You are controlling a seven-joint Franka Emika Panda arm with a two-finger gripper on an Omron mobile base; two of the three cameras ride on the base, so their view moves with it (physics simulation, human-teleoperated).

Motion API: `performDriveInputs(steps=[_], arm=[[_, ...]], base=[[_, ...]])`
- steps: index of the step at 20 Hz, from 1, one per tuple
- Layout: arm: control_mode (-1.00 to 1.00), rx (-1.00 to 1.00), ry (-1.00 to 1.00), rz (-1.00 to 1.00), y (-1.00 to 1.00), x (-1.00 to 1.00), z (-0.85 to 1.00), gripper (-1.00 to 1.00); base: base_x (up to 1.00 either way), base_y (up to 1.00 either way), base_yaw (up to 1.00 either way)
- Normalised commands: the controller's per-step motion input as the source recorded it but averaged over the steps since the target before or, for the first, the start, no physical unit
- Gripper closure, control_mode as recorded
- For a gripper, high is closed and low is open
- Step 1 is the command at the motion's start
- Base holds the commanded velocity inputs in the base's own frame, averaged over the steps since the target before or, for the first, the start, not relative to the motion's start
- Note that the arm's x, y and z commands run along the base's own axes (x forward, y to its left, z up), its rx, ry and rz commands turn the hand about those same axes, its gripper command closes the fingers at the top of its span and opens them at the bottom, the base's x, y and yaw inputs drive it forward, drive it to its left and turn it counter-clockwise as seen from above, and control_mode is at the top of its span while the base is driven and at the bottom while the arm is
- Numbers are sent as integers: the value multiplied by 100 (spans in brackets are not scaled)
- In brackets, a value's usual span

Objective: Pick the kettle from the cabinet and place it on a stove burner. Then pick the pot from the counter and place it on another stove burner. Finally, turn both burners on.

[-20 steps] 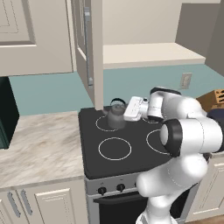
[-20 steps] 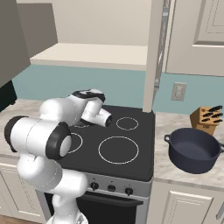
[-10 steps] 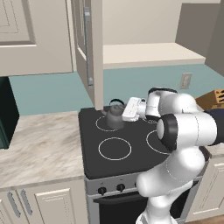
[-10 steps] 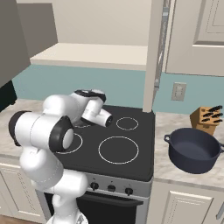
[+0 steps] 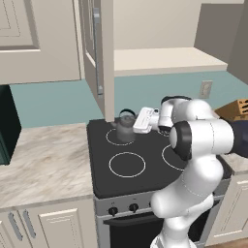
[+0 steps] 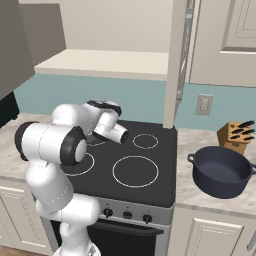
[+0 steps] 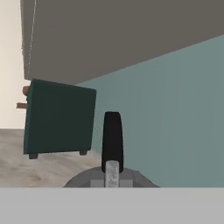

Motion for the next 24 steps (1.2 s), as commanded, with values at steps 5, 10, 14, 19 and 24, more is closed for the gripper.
performDriveInputs(steps=[5,10,14,19,24], arm=[[-100,0,0,0,4,15,-9,100],[-100,0,0,0,3,14,-10,100],[-100,0,0,0,3,13,-9,100],[-100,0,0,0,1,13,-7,100],[-100,-1,0,0,2,14,-7,100]], base=[[0,0,0],[0,0,0],[0,0,0],[0,0,0],[0,0,0]])
